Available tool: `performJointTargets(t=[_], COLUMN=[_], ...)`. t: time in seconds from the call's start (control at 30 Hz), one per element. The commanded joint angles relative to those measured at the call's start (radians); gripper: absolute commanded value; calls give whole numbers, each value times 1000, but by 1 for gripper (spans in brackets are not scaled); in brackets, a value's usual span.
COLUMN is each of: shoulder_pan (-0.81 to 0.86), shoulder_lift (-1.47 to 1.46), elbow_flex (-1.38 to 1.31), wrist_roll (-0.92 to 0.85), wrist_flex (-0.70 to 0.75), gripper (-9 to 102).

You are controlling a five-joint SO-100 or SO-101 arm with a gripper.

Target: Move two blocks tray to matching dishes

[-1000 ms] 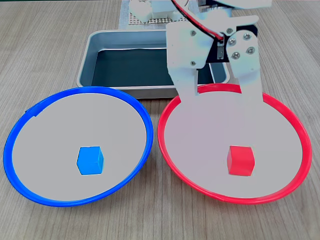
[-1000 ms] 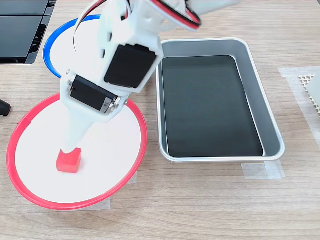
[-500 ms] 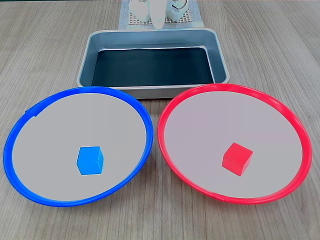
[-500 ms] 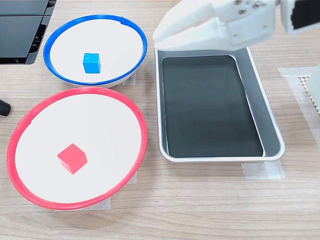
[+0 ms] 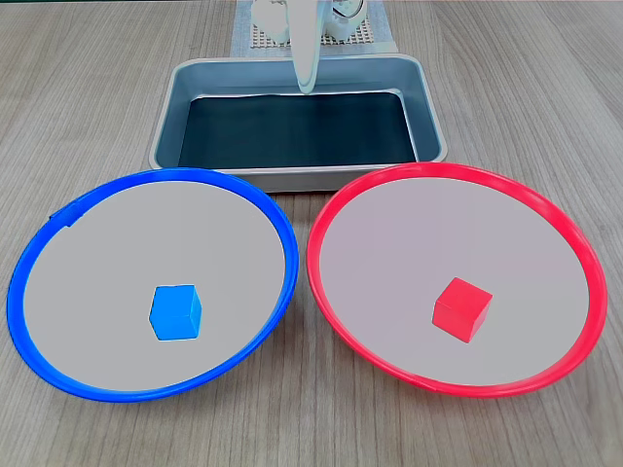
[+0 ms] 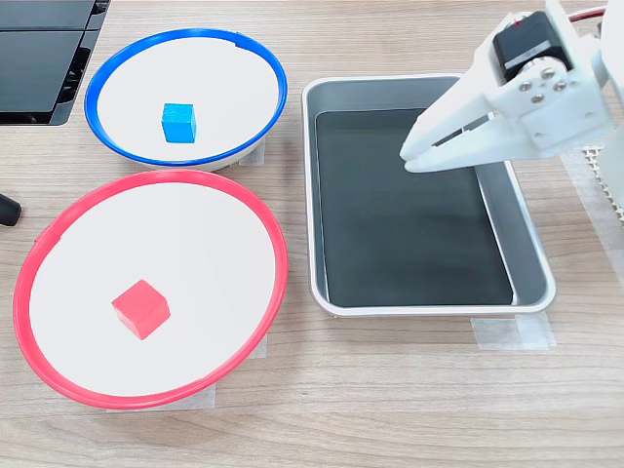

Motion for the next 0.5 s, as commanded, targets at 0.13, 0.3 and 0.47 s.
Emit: performJointTargets(t=[0.13,0.3,0.47], shoulder_pan=[12,3,3], shoulder_lift=[23,23,23], elbow_flex=[0,0,0], wrist_roll=[17,8,8], wrist_flex=[8,8,8], gripper=[0,0,0])
